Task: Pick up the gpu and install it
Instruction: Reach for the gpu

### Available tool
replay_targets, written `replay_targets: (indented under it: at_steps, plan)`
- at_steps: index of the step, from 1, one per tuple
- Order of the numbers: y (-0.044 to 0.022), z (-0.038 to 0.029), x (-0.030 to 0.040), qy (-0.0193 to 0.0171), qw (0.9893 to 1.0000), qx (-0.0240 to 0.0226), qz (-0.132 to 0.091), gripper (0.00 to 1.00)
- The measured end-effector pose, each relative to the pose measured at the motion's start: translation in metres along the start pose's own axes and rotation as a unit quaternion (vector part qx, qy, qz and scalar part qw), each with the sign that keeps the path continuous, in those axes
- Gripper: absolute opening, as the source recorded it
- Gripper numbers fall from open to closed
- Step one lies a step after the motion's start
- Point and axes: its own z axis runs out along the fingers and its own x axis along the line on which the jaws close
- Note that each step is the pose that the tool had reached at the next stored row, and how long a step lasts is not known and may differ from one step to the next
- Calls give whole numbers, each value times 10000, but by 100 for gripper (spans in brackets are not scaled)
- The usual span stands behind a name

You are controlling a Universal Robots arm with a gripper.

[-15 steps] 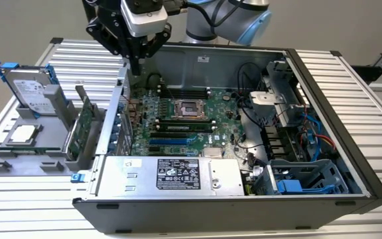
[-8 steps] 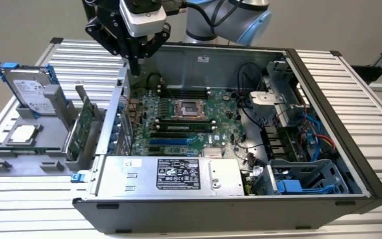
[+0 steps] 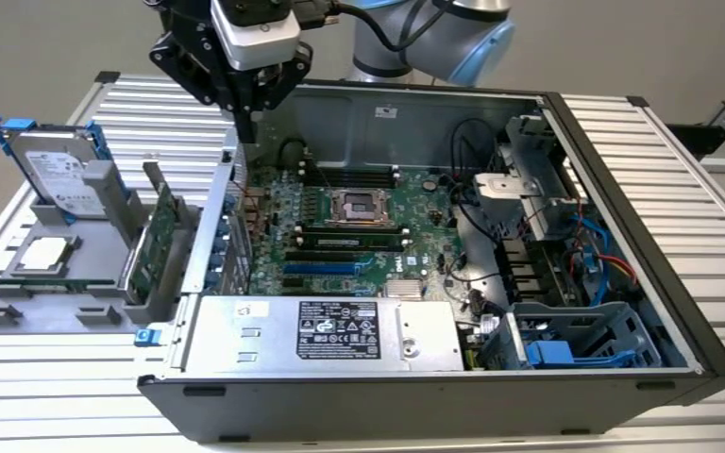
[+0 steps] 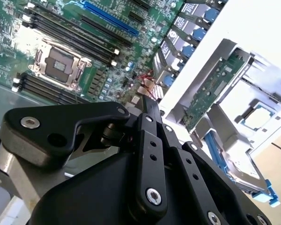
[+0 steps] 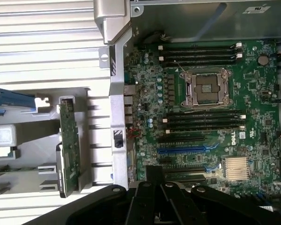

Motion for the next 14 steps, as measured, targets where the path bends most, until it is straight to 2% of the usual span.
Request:
replay_targets:
  at_steps: [14]
  plan:
    - [-38, -6, 208, 0, 10000, 0, -4, 0]
